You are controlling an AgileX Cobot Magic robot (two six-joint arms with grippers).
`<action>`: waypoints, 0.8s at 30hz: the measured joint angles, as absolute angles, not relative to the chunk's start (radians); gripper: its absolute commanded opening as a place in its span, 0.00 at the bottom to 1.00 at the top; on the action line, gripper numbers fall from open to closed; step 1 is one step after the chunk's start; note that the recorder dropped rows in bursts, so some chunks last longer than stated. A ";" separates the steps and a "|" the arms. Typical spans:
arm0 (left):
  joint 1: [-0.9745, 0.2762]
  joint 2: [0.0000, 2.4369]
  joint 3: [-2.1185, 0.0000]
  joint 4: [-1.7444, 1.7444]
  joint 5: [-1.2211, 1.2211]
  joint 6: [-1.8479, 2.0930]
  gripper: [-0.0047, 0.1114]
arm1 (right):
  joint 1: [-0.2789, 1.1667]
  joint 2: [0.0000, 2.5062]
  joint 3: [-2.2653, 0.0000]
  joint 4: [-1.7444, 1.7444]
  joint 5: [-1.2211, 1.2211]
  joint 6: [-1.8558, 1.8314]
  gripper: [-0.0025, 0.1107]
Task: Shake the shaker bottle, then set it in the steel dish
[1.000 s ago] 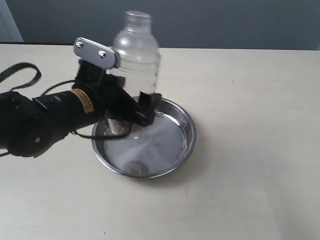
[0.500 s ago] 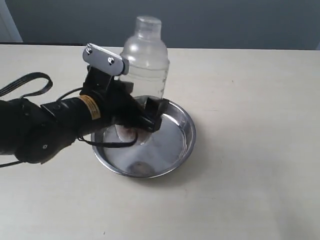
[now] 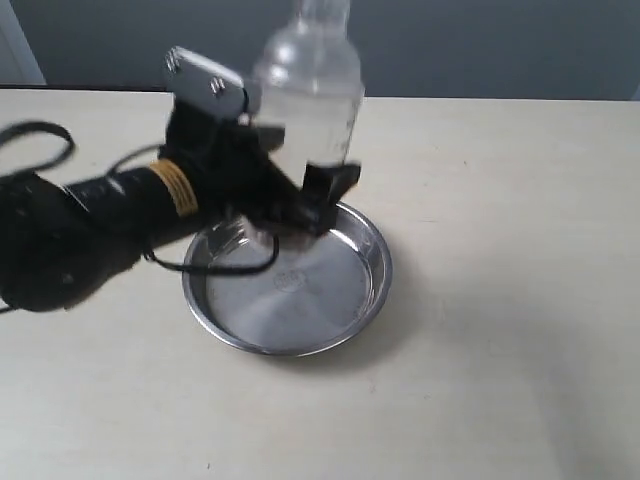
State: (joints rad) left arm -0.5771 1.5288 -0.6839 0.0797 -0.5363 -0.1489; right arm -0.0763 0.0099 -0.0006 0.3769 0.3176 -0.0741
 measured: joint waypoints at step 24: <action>-0.577 1.605 -0.610 0.096 -0.587 -0.171 0.04 | -0.076 0.010 -0.001 0.377 0.318 -0.074 0.02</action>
